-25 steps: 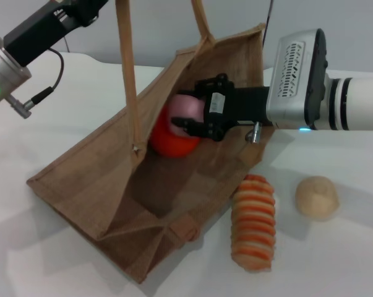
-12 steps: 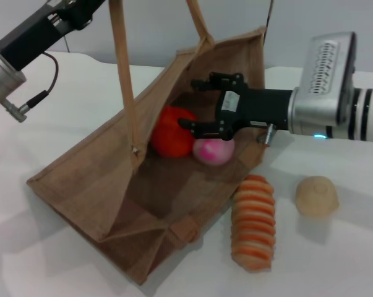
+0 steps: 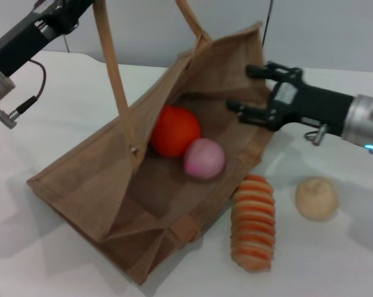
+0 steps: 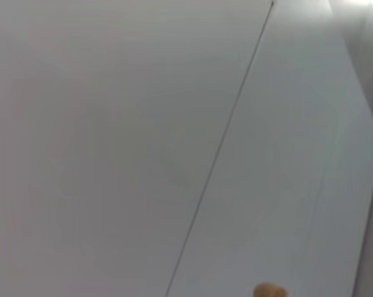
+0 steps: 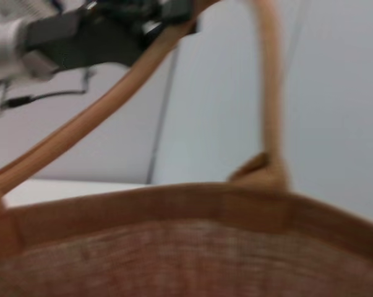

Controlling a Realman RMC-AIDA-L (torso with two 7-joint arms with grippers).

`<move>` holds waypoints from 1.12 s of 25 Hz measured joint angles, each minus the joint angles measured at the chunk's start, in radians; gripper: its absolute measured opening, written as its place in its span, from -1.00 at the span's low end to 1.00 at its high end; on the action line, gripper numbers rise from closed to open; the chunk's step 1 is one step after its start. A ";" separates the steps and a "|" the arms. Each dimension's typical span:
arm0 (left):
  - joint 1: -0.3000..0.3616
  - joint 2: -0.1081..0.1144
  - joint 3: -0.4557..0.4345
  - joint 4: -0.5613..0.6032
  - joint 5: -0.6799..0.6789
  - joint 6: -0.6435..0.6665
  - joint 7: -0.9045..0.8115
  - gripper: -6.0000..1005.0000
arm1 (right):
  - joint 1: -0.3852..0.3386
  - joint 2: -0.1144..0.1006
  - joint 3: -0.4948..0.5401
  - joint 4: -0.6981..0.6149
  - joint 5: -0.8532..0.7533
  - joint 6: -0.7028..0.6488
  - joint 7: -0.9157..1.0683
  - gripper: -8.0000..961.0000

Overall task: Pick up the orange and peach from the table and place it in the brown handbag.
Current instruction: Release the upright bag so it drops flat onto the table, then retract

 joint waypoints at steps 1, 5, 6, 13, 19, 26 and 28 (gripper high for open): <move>0.002 0.000 0.000 0.000 0.000 0.005 0.000 -0.75 | -0.018 0.000 0.026 -0.010 0.000 -0.012 0.000 0.65; 0.008 -0.001 -0.002 -0.015 0.000 0.035 0.011 -0.75 | -0.071 -0.005 0.106 -0.029 0.000 -0.045 -0.004 0.64; 0.009 0.000 -0.005 -0.022 0.000 0.041 0.019 -0.75 | -0.081 -0.006 0.124 -0.033 0.000 -0.050 -0.005 0.64; 0.013 0.000 -0.035 -0.051 0.002 0.089 0.065 -0.75 | -0.123 -0.006 0.262 -0.051 0.000 -0.052 -0.008 0.64; 0.015 -0.002 -0.036 -0.099 0.002 0.186 0.155 -0.75 | -0.160 -0.006 0.374 -0.067 0.000 -0.043 -0.010 0.64; 0.018 -0.003 -0.040 -0.137 -0.021 0.263 0.241 -0.75 | -0.176 -0.006 0.411 -0.077 0.000 -0.044 -0.010 0.63; 0.018 -0.003 -0.041 -0.148 -0.024 0.274 0.261 -0.75 | -0.176 -0.006 0.412 -0.078 0.000 -0.043 -0.010 0.63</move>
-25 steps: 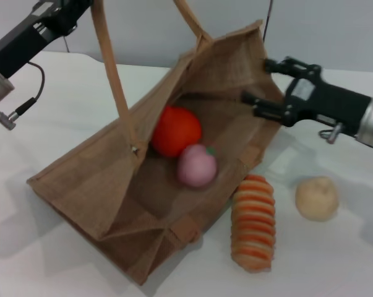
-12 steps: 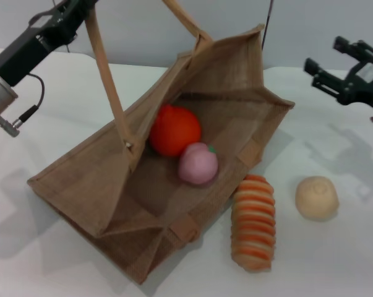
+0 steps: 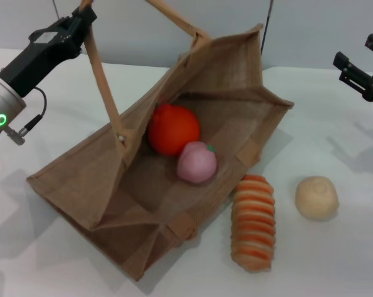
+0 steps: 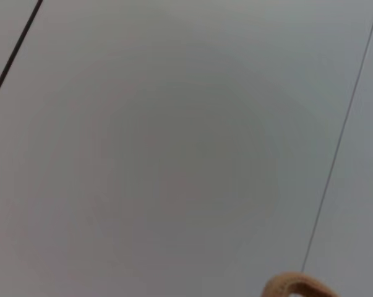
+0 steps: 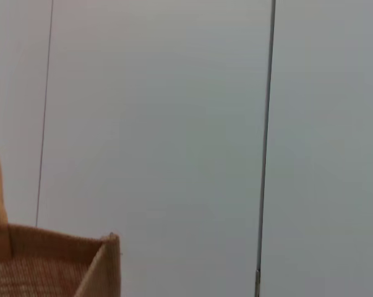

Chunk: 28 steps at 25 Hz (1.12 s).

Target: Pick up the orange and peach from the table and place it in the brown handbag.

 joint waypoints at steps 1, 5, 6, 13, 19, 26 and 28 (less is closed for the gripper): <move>-0.001 0.000 -0.002 -0.002 -0.001 0.006 0.008 -0.75 | 0.000 0.000 0.000 0.000 0.000 0.000 0.000 0.63; -0.004 0.000 -0.006 -0.007 -0.001 0.027 0.024 -0.74 | 0.000 0.000 0.001 0.000 0.000 0.000 0.000 0.63; -0.004 0.000 -0.006 -0.010 -0.001 0.031 0.030 -0.74 | -0.001 0.000 0.001 0.000 0.000 0.000 0.000 0.63; -0.007 -0.002 -0.007 -0.031 -0.007 0.036 0.080 -0.33 | -0.001 0.000 0.002 0.000 0.000 0.000 0.000 0.63; 0.000 -0.004 -0.008 -0.096 -0.094 0.036 0.208 0.05 | -0.003 0.000 0.025 0.000 0.000 0.000 -0.002 0.63; 0.005 -0.005 -0.008 -0.213 -0.244 0.056 0.466 0.33 | -0.024 0.007 0.168 0.021 0.000 -0.006 -0.136 0.63; 0.007 -0.005 -0.008 -0.240 -0.289 0.061 0.529 0.40 | -0.031 0.008 0.221 0.045 0.000 -0.014 -0.186 0.63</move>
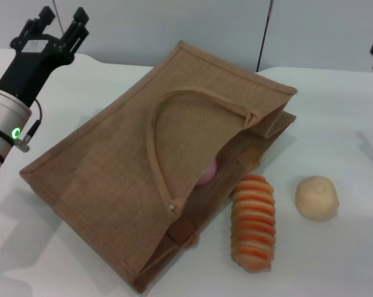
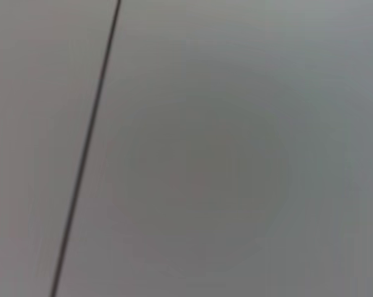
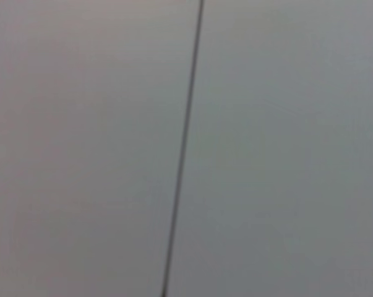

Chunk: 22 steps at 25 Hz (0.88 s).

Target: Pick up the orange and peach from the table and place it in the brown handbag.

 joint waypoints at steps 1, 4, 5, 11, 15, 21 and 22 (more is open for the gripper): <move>0.002 0.000 0.000 -0.005 -0.013 0.001 0.017 0.44 | -0.004 0.000 0.031 0.015 0.000 -0.005 -0.032 0.63; 0.005 -0.003 0.000 -0.010 -0.039 0.001 0.041 0.49 | -0.019 0.000 0.121 0.063 0.000 -0.033 -0.137 0.62; 0.006 -0.004 0.000 -0.011 -0.045 0.002 0.042 0.49 | -0.026 0.000 0.151 0.082 0.000 -0.052 -0.182 0.62; 0.004 -0.004 0.000 -0.022 -0.062 0.033 0.043 0.50 | -0.093 0.002 0.328 0.198 0.000 -0.197 -0.415 0.62; 0.003 -0.004 0.000 -0.022 -0.062 0.047 0.043 0.50 | -0.114 0.003 0.367 0.232 0.000 -0.245 -0.484 0.62; 0.001 -0.005 0.000 -0.022 -0.064 0.050 0.050 0.50 | -0.113 0.003 0.365 0.233 0.000 -0.241 -0.489 0.62; 0.001 -0.006 0.000 -0.023 -0.069 0.050 0.059 0.50 | -0.113 0.003 0.363 0.233 0.000 -0.240 -0.488 0.62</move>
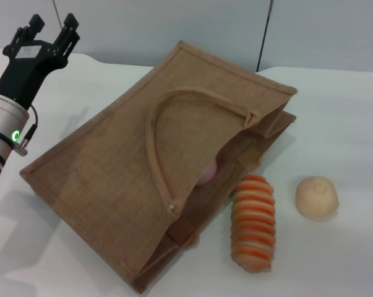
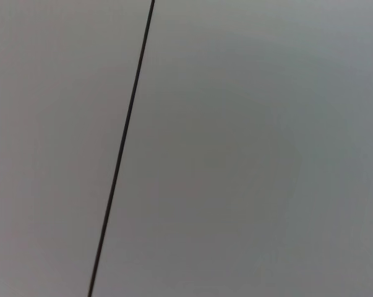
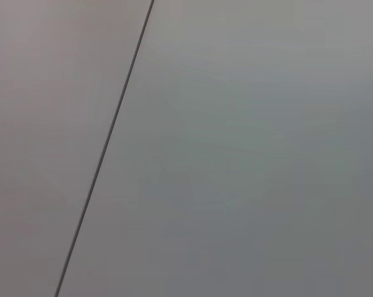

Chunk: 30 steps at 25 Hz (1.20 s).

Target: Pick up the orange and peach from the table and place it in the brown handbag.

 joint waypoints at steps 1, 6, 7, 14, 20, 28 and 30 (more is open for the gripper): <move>0.000 -0.001 0.000 -0.003 -0.007 0.000 0.013 0.50 | 0.001 0.000 -0.001 0.000 0.000 0.000 0.002 0.62; -0.002 -0.002 0.000 -0.046 -0.057 -0.009 0.124 0.50 | 0.004 0.000 -0.003 0.000 0.000 0.003 0.005 0.62; -0.003 -0.002 0.000 -0.057 -0.068 -0.009 0.152 0.50 | 0.004 0.000 -0.003 0.000 0.000 0.005 0.006 0.62; 0.000 -0.004 0.000 -0.090 -0.091 -0.067 0.213 0.50 | 0.009 -0.001 -0.003 0.001 0.000 0.038 0.008 0.62; 0.015 -0.005 0.000 -0.090 -0.095 -0.116 0.213 0.50 | 0.014 -0.002 0.005 0.001 0.000 0.067 0.034 0.62; 0.016 -0.005 0.000 -0.092 -0.095 -0.117 0.213 0.50 | 0.015 -0.005 0.007 -0.007 0.000 0.081 0.077 0.62; 0.017 -0.005 0.000 -0.093 -0.095 -0.118 0.213 0.50 | 0.015 -0.005 0.007 -0.007 0.000 0.081 0.077 0.62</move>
